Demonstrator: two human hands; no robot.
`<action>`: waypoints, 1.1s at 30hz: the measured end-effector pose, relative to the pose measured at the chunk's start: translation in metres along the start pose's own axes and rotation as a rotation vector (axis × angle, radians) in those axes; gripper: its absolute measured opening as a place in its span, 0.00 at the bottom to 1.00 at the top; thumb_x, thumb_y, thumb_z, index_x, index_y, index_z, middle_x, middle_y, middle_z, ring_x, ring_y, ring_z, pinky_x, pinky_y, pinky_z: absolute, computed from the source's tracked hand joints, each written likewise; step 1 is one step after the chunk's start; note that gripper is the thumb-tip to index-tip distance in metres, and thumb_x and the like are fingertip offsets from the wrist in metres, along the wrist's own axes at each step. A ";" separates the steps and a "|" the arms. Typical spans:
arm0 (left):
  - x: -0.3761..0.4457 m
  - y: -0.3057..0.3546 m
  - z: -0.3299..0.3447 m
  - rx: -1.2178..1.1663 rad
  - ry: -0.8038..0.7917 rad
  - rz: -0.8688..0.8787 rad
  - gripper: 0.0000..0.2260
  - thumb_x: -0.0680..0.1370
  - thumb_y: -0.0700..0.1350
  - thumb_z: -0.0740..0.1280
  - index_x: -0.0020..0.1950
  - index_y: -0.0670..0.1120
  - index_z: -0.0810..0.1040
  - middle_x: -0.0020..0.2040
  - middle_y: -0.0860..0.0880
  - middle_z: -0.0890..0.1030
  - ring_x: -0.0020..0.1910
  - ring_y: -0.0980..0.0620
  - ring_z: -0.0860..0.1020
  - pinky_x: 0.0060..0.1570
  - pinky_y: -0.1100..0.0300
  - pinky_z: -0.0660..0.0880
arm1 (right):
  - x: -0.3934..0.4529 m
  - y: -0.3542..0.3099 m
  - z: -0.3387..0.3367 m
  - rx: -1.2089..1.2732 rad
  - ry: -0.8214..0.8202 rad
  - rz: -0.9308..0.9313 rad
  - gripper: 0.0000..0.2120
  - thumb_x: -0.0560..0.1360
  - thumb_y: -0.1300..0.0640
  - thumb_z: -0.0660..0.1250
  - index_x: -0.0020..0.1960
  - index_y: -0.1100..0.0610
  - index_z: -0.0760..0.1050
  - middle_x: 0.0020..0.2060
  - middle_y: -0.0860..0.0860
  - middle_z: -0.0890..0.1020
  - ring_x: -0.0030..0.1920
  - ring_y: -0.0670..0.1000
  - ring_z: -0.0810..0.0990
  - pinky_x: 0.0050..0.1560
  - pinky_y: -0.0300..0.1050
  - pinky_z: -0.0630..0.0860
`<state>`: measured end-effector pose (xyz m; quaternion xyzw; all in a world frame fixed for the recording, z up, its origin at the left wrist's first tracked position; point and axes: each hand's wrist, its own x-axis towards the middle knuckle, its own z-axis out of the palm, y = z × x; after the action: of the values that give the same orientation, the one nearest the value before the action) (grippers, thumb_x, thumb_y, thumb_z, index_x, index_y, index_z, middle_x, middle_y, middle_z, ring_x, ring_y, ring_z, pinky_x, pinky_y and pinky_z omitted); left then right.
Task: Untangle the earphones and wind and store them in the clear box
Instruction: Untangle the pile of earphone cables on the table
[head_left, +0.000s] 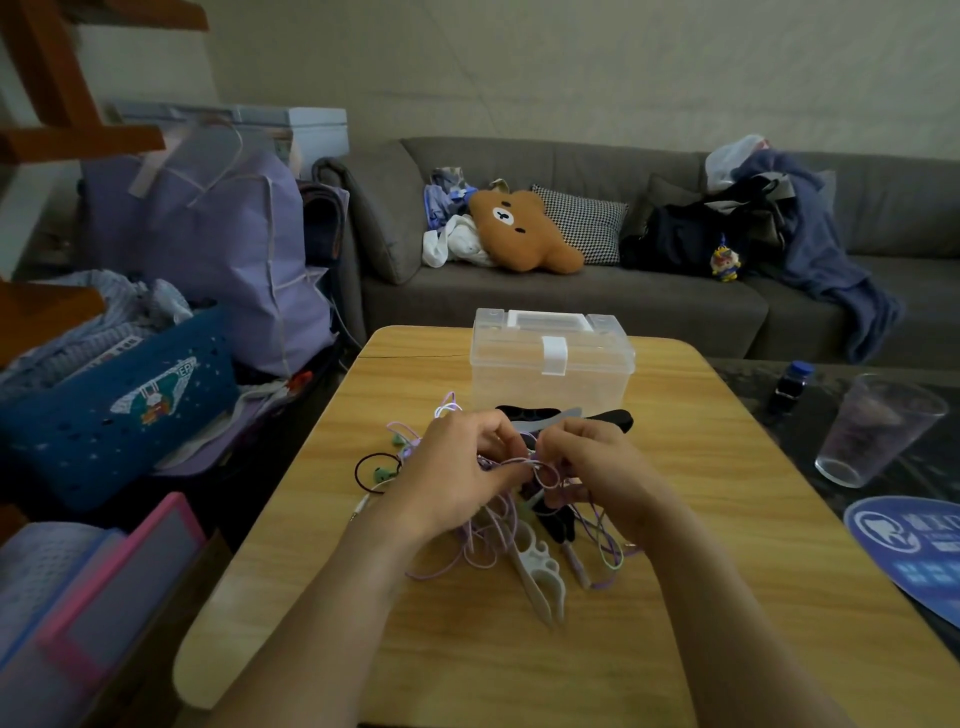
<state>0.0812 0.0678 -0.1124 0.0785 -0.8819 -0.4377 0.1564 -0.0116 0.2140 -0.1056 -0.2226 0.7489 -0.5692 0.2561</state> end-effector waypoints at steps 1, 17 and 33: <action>0.000 0.001 0.000 -0.002 0.022 0.008 0.06 0.73 0.44 0.76 0.48 0.48 0.81 0.43 0.53 0.85 0.43 0.62 0.83 0.48 0.59 0.82 | 0.000 0.000 0.000 0.027 0.003 -0.003 0.07 0.78 0.62 0.65 0.40 0.60 0.77 0.36 0.55 0.79 0.34 0.50 0.78 0.35 0.42 0.78; 0.002 -0.002 -0.001 0.049 0.094 -0.007 0.03 0.81 0.43 0.65 0.54 0.49 0.74 0.41 0.50 0.83 0.37 0.53 0.81 0.42 0.51 0.79 | 0.006 0.004 -0.013 0.443 0.194 -0.082 0.06 0.81 0.61 0.64 0.55 0.62 0.78 0.36 0.53 0.79 0.29 0.47 0.73 0.28 0.40 0.72; 0.015 -0.048 -0.036 0.281 0.691 -0.187 0.36 0.72 0.38 0.74 0.75 0.44 0.59 0.66 0.37 0.68 0.66 0.37 0.67 0.63 0.40 0.70 | -0.025 0.023 -0.091 -0.543 0.668 0.041 0.03 0.79 0.54 0.68 0.51 0.53 0.78 0.38 0.50 0.81 0.39 0.50 0.79 0.40 0.48 0.78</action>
<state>0.0797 0.0078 -0.1266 0.3223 -0.8177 -0.2726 0.3914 -0.0509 0.3027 -0.1044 -0.0706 0.9176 -0.3870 -0.0570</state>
